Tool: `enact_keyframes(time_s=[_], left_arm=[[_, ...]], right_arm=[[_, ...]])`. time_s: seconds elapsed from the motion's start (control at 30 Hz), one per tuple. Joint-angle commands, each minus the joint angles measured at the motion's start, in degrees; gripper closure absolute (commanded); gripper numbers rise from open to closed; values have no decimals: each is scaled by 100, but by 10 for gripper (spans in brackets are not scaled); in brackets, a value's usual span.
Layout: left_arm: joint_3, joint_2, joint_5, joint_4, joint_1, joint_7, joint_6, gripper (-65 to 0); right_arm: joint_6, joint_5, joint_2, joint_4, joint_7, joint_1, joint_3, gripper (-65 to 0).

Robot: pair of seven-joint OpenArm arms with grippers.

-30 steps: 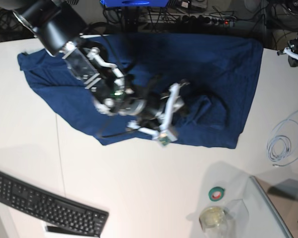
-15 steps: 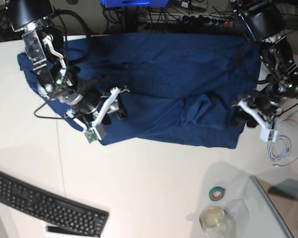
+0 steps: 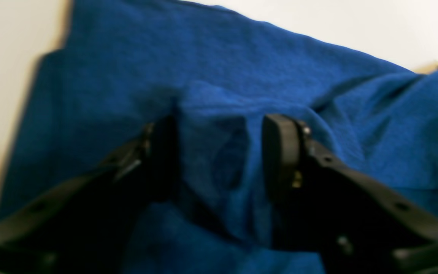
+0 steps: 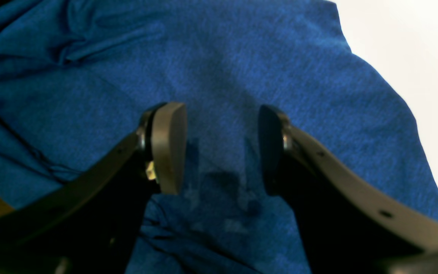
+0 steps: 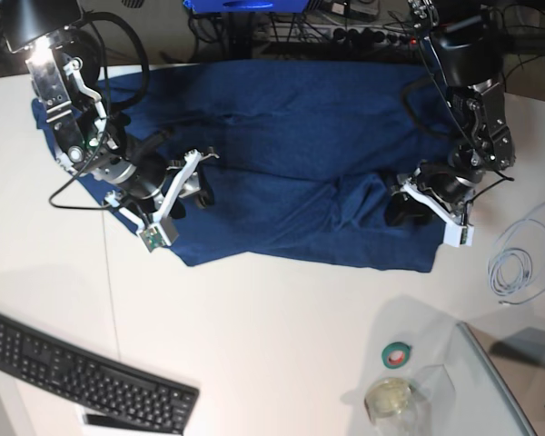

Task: Layout the t-shirt on the table in an organized manner, then fold the t-shirt properly
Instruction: 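Grasp the shirt's hem corners with both grippers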

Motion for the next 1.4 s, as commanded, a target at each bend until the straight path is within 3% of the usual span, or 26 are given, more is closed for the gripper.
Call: enact_keyframes(time_s=[0.0, 0.13, 0.2, 0.3, 0.37, 0.6, 0.7, 0.87, 1.23, 1.37], left_arm=[[3, -58, -71, 77, -107, -141, -56, -281], [3, -58, -71, 41, -151, -106, -56, -107], [3, -76, -71, 156, -133, -88, -56, 0], [-6, -93, -71, 542, -72, 193, -16, 0], [-6, -102, -71, 929, 43, 457, 353, 0], [-6, -190, -62, 1931, 87, 1309, 740, 0], [-6, -287, -62, 2134, 87, 1617, 1074, 0], [-15, -401, -62, 2186, 342, 1661, 1346, 0], [-59, -506, -62, 2195, 596, 1670, 1355, 0], [-59, -524, -62, 2195, 737, 1679, 1601, 0]], right_arm=[[35, 46, 18, 89, 121, 64, 22, -279], [26, 28, 18, 80, 121, 81, 101, -279], [18, 19, -44, 19, 121, 64, 497, -279], [35, 11, -158, -535, 121, 178, 954, -279], [44, 11, -167, -1080, 121, 389, 1112, -279], [44, 11, -149, -1766, 358, 521, 1156, -279], [44, 11, -149, -1907, 393, 530, 1156, -279], [44, 11, -149, -2074, 393, 547, 1156, -279], [44, 11, -149, -2100, 393, 547, 1139, -279], [44, 11, -149, -2047, 393, 547, 1147, -279]])
